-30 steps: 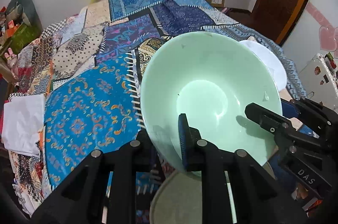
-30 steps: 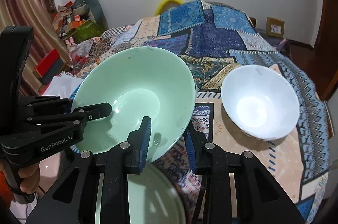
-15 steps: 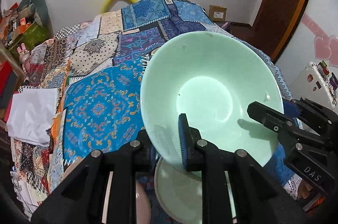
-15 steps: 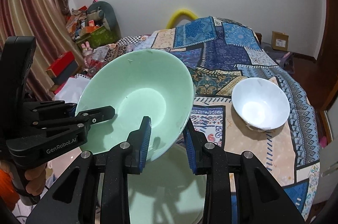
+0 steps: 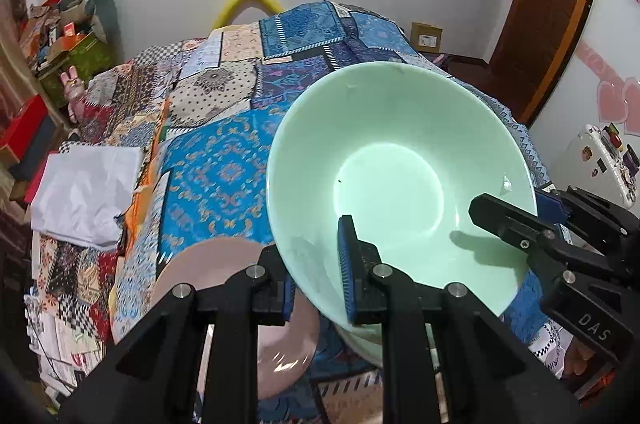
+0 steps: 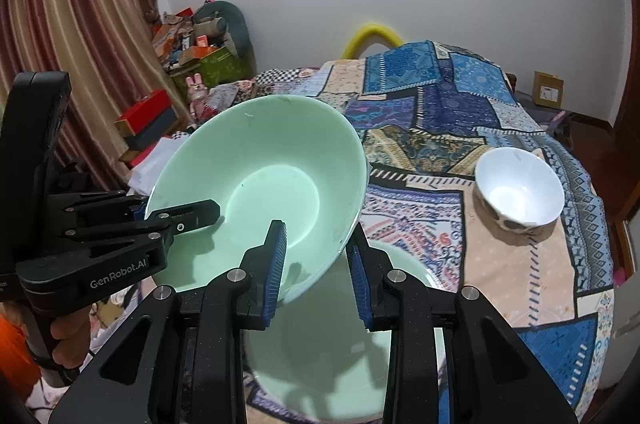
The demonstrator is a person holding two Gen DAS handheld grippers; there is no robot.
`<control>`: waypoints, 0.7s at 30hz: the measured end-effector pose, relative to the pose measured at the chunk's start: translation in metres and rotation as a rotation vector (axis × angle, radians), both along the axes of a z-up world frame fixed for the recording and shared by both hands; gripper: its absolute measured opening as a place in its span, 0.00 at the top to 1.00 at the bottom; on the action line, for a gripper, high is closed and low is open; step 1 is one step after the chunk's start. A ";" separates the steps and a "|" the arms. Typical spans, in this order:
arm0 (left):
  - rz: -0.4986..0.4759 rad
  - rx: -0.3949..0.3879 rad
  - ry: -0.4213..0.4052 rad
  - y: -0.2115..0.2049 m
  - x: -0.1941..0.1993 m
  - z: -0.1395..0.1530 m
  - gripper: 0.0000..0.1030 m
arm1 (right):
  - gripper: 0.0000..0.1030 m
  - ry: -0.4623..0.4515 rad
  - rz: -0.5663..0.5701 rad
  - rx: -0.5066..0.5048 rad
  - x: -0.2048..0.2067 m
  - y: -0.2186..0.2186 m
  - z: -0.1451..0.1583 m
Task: Organize plates and bowls
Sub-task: 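Carry the pale green bowl with the left tool and lower it into the pink bowl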
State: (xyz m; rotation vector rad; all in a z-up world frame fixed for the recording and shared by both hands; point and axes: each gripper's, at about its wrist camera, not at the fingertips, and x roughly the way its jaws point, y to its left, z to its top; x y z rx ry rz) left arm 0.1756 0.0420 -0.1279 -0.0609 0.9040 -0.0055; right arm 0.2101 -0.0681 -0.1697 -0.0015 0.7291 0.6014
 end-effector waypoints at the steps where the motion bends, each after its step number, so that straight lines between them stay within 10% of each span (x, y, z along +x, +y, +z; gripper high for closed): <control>1: 0.005 -0.001 -0.001 0.002 -0.004 0.000 0.82 | 0.73 0.001 0.004 0.001 -0.002 0.002 0.000; 21: 0.142 -0.044 0.052 0.067 -0.057 -0.037 0.82 | 0.73 0.071 0.131 0.014 -0.028 0.059 -0.028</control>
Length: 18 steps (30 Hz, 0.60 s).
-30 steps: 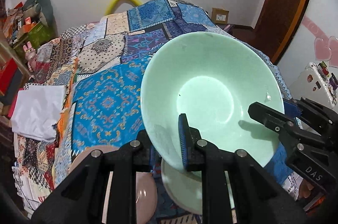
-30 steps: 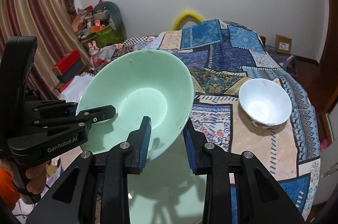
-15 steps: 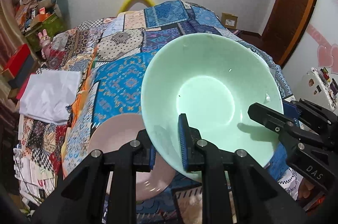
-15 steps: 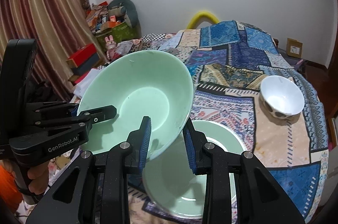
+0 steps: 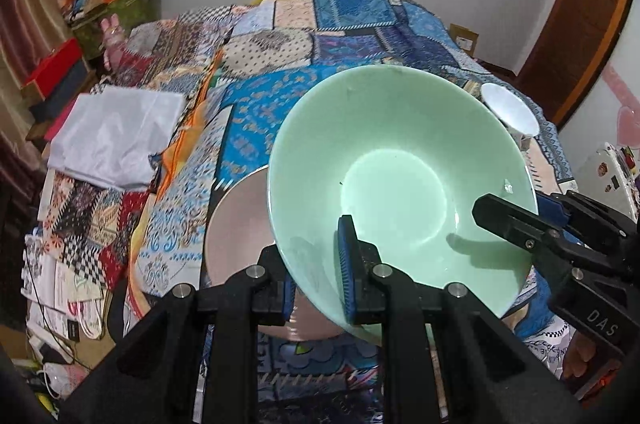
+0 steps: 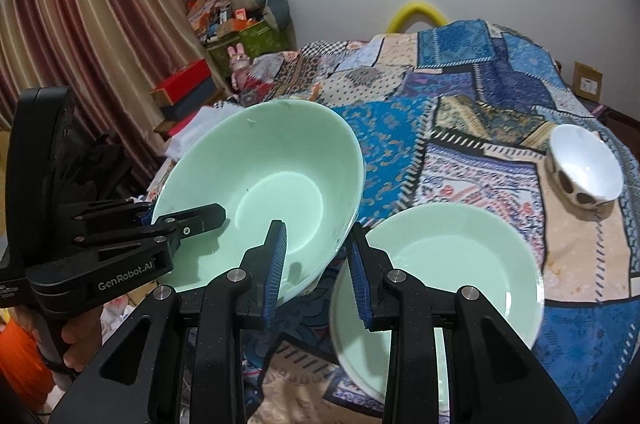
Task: Organize plates and bowls
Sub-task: 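Carry the pale green bowl with the left tool and lower it into the pink bowl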
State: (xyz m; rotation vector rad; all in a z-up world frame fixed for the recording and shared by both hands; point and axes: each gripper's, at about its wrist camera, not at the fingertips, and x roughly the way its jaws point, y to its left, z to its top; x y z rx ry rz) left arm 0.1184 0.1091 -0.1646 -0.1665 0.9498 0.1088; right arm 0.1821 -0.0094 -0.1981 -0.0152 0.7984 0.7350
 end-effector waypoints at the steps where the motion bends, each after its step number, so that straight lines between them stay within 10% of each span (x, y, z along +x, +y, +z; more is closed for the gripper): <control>1: 0.006 -0.003 0.005 0.003 -0.001 -0.003 0.82 | 0.73 0.006 0.005 -0.001 0.000 0.003 -0.002; 18: 0.072 -0.017 0.082 0.043 -0.009 -0.043 0.82 | 0.73 0.089 0.081 -0.049 -0.001 0.045 -0.035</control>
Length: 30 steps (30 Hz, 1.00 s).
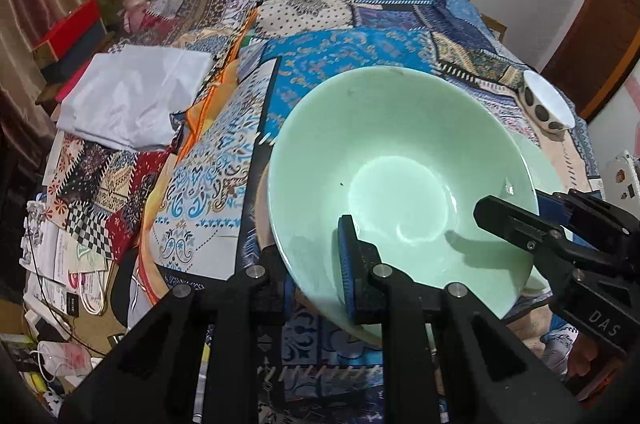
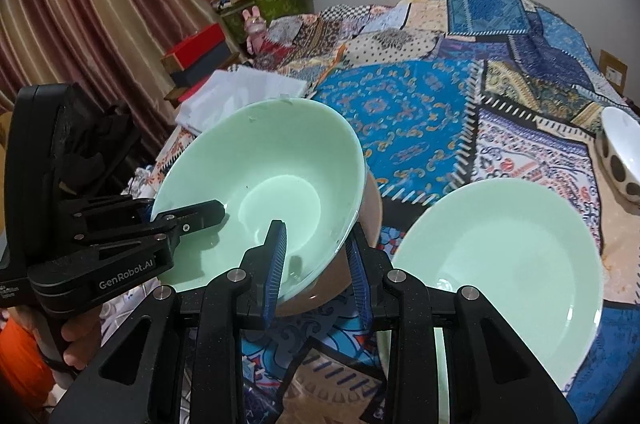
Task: Organize plates and bowls
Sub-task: 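Carry the pale green bowl with the left tool and lower it into the pink bowl, then open the left tool and withdraw it from the pale green bowl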
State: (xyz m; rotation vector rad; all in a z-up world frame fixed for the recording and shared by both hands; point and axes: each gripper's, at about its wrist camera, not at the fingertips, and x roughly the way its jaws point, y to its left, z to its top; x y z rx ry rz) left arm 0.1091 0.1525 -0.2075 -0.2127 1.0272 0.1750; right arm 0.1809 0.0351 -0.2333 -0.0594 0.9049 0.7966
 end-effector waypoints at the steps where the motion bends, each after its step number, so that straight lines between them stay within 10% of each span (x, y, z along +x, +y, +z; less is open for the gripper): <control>1: 0.001 -0.002 0.005 0.001 0.000 -0.002 0.82 | 0.73 0.005 0.003 -0.004 0.001 0.002 -0.002; 30: -0.025 0.050 0.075 0.002 0.022 -0.036 0.82 | 0.73 0.031 -0.013 -0.022 0.014 -0.005 -0.013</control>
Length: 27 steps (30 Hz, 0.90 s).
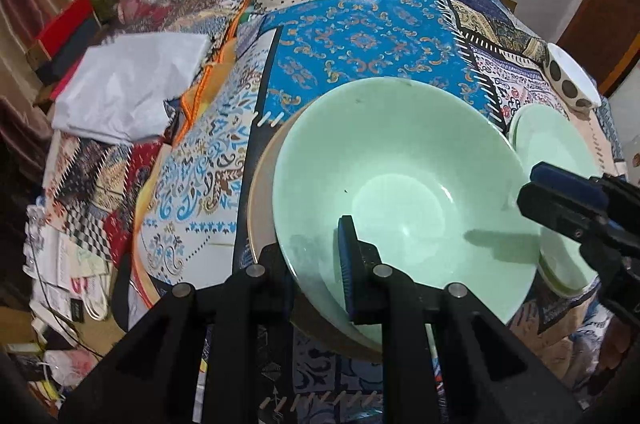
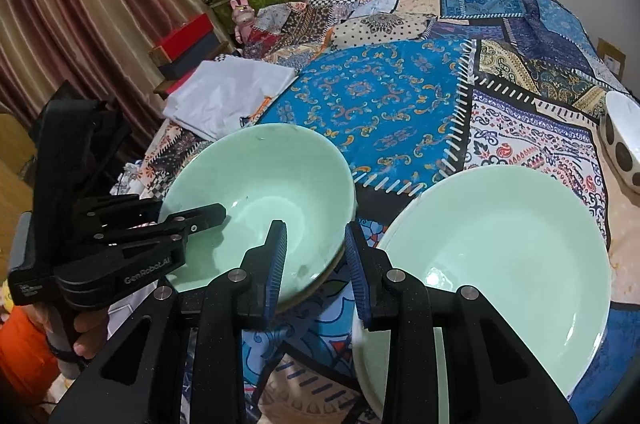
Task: Organize plates and bowls
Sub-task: 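Open the left tool and withdraw it from the pale green bowl, then move the left tool to the white bowl and grasp its rim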
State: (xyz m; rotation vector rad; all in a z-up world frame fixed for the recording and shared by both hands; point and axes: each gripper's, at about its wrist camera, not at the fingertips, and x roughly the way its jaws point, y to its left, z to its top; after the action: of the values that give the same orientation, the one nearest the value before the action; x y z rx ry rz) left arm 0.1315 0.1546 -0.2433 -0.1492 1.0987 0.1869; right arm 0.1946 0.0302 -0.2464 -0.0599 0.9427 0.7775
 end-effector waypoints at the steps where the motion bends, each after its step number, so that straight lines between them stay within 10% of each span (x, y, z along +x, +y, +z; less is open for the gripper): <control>1: -0.004 0.006 0.002 -0.001 0.000 0.000 0.82 | 0.73 -0.006 -0.001 0.000 0.000 0.000 0.001; 14: 0.019 -0.021 0.068 0.002 0.004 0.014 0.78 | 0.70 0.003 -0.034 0.002 0.002 -0.019 0.007; 27: 0.001 0.057 -0.165 -0.018 -0.007 0.089 0.48 | 0.49 -0.130 -0.129 0.006 0.003 -0.072 0.049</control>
State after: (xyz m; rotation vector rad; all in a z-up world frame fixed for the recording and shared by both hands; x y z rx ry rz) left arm 0.1246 0.1363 -0.1546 -0.1124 0.9281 0.2025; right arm 0.1978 -0.0416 -0.1974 -0.0438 0.8123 0.6493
